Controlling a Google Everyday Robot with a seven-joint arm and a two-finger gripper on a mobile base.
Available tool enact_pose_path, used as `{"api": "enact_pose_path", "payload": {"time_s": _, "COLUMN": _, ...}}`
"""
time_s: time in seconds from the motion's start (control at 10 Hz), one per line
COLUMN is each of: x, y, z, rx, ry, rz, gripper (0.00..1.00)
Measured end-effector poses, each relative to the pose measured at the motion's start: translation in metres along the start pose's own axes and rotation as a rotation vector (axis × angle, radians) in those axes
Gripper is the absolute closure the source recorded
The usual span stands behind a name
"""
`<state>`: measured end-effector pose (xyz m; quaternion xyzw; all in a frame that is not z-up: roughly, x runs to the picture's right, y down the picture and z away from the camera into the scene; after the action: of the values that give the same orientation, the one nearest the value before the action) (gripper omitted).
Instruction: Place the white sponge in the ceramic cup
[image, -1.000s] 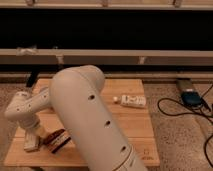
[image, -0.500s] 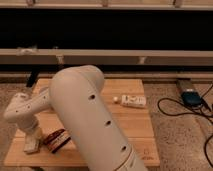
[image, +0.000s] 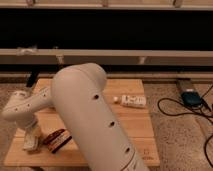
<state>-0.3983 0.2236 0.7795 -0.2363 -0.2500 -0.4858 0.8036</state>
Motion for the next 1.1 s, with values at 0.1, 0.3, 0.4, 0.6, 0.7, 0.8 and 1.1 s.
{"api": "enact_pose_path", "payload": {"time_s": 0.1, "x": 0.004, "y": 0.0, "z": -0.01, "rx": 0.008, "ry": 0.006, "rz": 0.012, "gripper": 1.0}}
{"api": "enact_pose_path", "payload": {"time_s": 0.3, "x": 0.012, "y": -0.001, "z": -0.038, "rx": 0.039, "ry": 0.027, "rz": 0.035, "gripper": 1.0}}
{"api": "enact_pose_path", "payload": {"time_s": 0.4, "x": 0.016, "y": -0.003, "z": -0.053, "rx": 0.058, "ry": 0.038, "rz": 0.04, "gripper": 1.0}}
{"api": "enact_pose_path", "payload": {"time_s": 0.6, "x": 0.028, "y": -0.009, "z": -0.09, "rx": 0.11, "ry": 0.064, "rz": 0.054, "gripper": 1.0}}
{"api": "enact_pose_path", "payload": {"time_s": 0.7, "x": 0.037, "y": -0.013, "z": -0.109, "rx": 0.136, "ry": 0.078, "rz": 0.062, "gripper": 1.0}}
{"api": "enact_pose_path", "payload": {"time_s": 0.8, "x": 0.045, "y": -0.017, "z": -0.125, "rx": 0.156, "ry": 0.094, "rz": 0.069, "gripper": 1.0}}
{"api": "enact_pose_path", "payload": {"time_s": 1.1, "x": 0.084, "y": -0.034, "z": -0.162, "rx": 0.218, "ry": 0.173, "rz": 0.096, "gripper": 1.0}}
